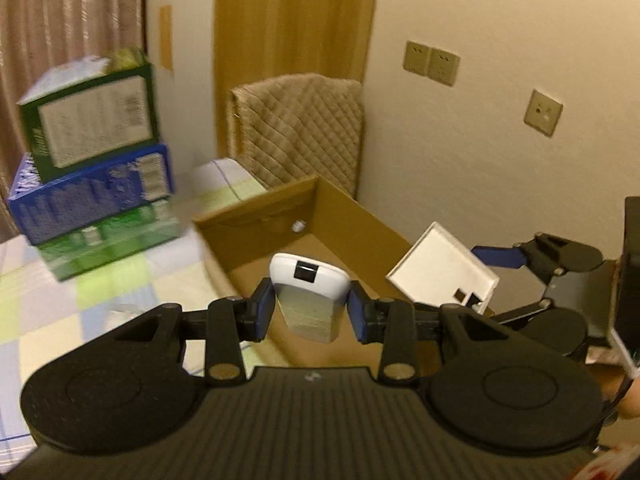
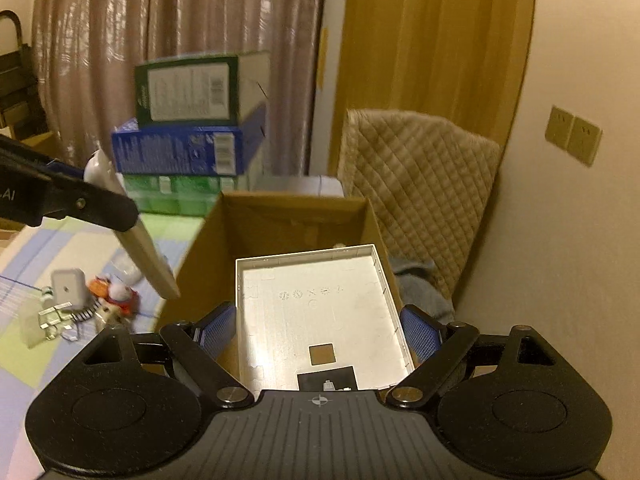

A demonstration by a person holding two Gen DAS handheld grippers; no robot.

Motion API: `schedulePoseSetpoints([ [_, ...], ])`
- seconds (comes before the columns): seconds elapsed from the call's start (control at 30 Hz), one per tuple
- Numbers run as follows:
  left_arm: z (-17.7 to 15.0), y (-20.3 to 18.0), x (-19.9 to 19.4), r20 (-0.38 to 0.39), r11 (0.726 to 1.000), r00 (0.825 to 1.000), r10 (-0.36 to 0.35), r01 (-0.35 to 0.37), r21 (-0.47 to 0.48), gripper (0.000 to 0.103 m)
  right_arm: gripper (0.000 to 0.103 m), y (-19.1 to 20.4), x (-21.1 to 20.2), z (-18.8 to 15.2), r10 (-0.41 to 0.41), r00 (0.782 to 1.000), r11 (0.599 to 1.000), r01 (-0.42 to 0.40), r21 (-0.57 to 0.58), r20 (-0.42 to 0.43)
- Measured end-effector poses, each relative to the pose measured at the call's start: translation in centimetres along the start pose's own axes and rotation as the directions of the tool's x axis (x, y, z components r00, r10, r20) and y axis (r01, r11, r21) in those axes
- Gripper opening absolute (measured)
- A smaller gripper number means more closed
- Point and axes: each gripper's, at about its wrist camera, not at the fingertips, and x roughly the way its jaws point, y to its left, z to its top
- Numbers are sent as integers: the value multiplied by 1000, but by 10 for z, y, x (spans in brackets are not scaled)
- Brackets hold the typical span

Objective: Organize rigid objects
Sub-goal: 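Carry the stick into the cardboard box and open the left tool, then lower the white lid into the cardboard box and open the right tool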

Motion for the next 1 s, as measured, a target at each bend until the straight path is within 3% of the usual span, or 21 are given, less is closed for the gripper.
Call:
schedulePoseSetpoints([
  [0.27, -21, -18, 56, -90, 999, 995, -35, 36, 7, 33, 85, -19, 31, -27, 0, 998, 1000, 2, 24, -69],
  [0.47, -31, -16, 71, -124, 998, 991, -58, 58, -4, 34, 85, -26, 42, -36, -1, 996, 1000, 4, 25, -90],
  [1.0, -35, 5, 45, -80, 1000, 997, -6, 4, -31, 33, 85, -17, 47, -39, 20, 994, 999, -16, 36, -108],
])
